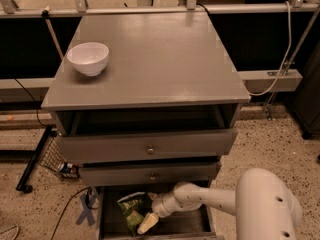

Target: Place green jalapeno chip bag into bottom drawer

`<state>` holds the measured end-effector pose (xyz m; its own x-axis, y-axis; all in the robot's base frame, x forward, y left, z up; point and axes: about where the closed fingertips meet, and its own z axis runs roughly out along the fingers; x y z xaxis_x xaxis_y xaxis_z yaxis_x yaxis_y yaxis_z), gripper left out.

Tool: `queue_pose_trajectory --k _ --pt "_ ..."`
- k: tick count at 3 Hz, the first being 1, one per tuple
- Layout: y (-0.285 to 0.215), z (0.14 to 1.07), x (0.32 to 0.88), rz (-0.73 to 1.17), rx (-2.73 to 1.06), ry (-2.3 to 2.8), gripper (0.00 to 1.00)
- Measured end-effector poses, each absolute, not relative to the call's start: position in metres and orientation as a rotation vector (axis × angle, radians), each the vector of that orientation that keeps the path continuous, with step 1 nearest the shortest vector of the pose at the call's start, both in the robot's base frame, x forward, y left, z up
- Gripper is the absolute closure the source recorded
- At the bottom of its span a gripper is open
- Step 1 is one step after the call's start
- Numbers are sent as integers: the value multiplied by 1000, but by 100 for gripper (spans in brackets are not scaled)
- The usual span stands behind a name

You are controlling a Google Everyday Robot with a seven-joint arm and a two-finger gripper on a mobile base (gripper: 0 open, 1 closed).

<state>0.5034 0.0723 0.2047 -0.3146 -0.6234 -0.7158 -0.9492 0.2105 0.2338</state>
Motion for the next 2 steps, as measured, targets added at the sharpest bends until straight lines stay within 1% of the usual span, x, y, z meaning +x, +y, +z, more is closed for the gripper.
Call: queue_pose_trajectory --k 2 --pt "5 214 498 807 -1280 2063 0"
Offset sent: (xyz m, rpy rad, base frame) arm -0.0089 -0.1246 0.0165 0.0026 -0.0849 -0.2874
